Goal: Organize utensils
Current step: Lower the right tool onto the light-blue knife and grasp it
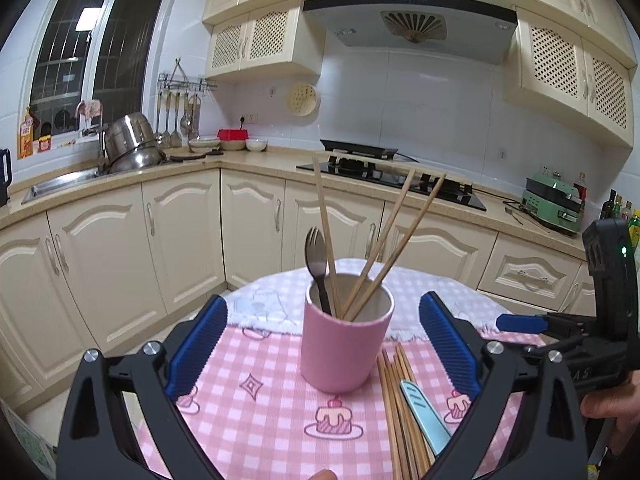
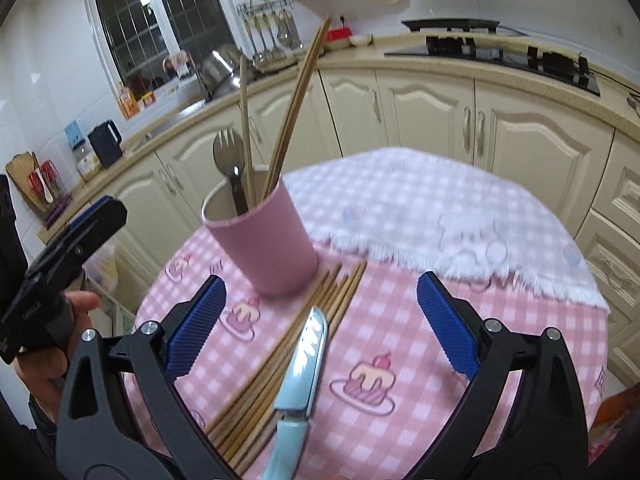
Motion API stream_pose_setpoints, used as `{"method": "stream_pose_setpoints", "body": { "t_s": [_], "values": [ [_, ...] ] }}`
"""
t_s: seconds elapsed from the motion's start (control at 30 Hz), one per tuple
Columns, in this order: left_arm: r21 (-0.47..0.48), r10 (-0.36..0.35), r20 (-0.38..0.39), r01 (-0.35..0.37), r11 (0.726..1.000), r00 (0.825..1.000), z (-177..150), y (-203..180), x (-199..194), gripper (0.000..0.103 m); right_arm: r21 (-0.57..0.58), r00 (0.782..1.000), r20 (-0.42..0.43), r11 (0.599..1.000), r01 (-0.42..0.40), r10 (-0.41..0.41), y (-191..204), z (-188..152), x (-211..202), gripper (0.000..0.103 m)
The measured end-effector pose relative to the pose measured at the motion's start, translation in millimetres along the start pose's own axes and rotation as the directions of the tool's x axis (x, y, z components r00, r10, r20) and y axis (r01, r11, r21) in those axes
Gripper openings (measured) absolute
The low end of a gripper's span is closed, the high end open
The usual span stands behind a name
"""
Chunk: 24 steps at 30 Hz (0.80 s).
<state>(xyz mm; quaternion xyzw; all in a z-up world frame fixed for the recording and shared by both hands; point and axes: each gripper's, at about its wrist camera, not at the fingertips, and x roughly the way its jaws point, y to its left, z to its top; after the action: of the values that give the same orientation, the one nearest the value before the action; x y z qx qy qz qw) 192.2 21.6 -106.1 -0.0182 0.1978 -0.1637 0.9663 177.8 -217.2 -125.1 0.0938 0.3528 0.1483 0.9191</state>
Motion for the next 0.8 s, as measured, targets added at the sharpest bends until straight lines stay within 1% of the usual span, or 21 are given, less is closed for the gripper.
{"method": "stream_pose_setpoints", "body": {
  "t_s": [0.1,0.27,0.33,0.4,0.43,0.47,0.5,0.73,0.77,0.8],
  "values": [
    [-0.002,0.000,-0.020,0.000,1.000,1.000,-6,0,0,0.095,-0.003,0.999,-0.032,1.000,0.009,-0.009,2,-8,4,0.094],
    [0.020,0.011,-0.076,-0.009,1.000,0.997,-17,-1,5,0.095,-0.036,0.993,-0.106,0.998,0.056,-0.060,8,-21,15,0.094],
    [0.024,0.016,-0.106,-0.014,1.000,0.994,-23,-1,8,0.095,-0.047,0.986,-0.150,0.996,0.070,-0.077,9,-29,22,0.083],
    [0.022,0.018,-0.133,-0.015,1.000,0.991,-29,-1,12,0.095,-0.044,0.980,-0.185,0.996,0.072,-0.079,8,-34,29,0.061],
    [0.020,0.017,-0.142,-0.014,1.000,0.990,-32,0,13,0.095,-0.046,0.975,-0.206,0.996,0.072,-0.080,8,-37,34,0.054],
    [0.016,0.014,-0.153,-0.012,1.000,0.988,-35,0,15,0.095,-0.048,0.972,-0.220,0.996,0.072,-0.081,8,-39,37,0.045],
    [0.014,0.013,-0.161,-0.011,1.000,0.987,-37,0,17,0.095,-0.047,0.970,-0.232,0.997,0.066,-0.076,9,-41,41,0.042],
    [0.036,0.017,-0.218,-0.009,0.999,0.976,-48,-4,28,0.095,-0.064,0.958,-0.277,0.996,0.054,-0.070,19,-49,54,0.042],
    [0.042,0.017,-0.227,-0.008,0.999,0.974,-49,-6,30,0.095,-0.071,0.955,-0.286,0.996,0.055,-0.073,19,-51,57,0.040],
    [0.046,0.018,-0.235,-0.008,0.999,0.972,-50,-7,32,0.095,-0.074,0.953,-0.294,0.996,0.053,-0.073,19,-52,59,0.036]
  ]
}}
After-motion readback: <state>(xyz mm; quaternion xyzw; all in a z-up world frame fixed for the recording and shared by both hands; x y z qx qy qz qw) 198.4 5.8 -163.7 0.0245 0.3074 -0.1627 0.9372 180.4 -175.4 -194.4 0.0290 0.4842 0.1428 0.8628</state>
